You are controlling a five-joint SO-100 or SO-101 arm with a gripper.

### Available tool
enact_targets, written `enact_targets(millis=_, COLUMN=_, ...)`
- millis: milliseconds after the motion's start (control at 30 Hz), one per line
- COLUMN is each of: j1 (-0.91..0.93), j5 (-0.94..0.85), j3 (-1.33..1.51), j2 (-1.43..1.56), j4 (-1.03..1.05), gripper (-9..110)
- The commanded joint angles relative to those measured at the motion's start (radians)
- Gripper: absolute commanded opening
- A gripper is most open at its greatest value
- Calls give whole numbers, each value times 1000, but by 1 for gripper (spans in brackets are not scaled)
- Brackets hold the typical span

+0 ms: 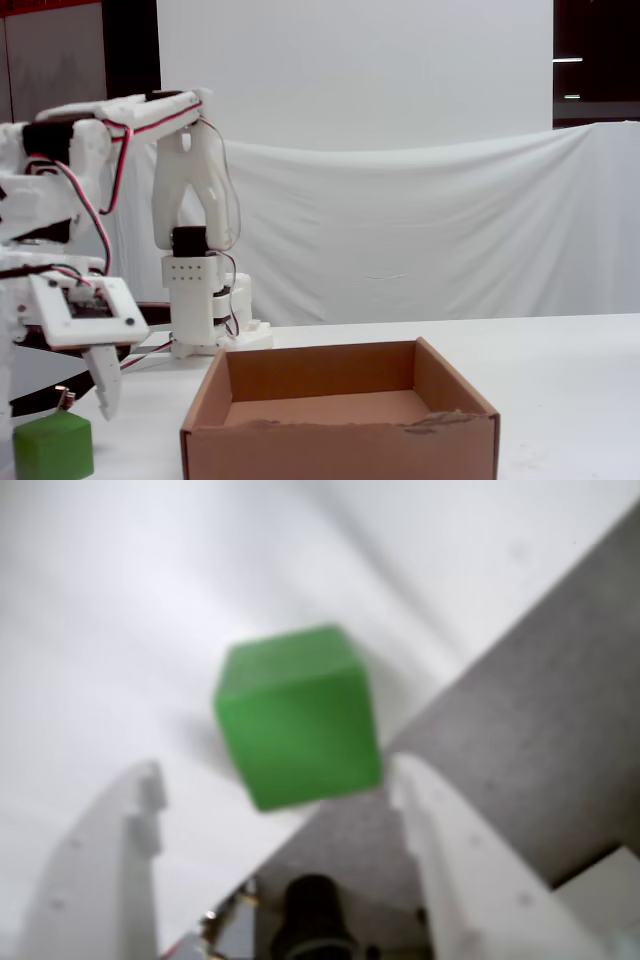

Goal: Grasp a green cube and put it in a box.

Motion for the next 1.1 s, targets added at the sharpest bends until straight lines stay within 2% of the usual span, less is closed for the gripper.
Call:
enact_targets(millis=0, j1=-9, j5=-44, j3=-63, j2=3, j4=-5, gripper=32)
enact_targets(millis=733, j1=-60, j5=-38, j3=-100, j2=-89, j4=12, gripper=32)
enact_targets(millis=900, j1=-60, j5=-38, j3=-98, j2=-80, j4=25, gripper=23)
enact_targets(millis=1067, j1=-55, j5=-37, j3=-94, j2=-69, j4=25, gripper=19)
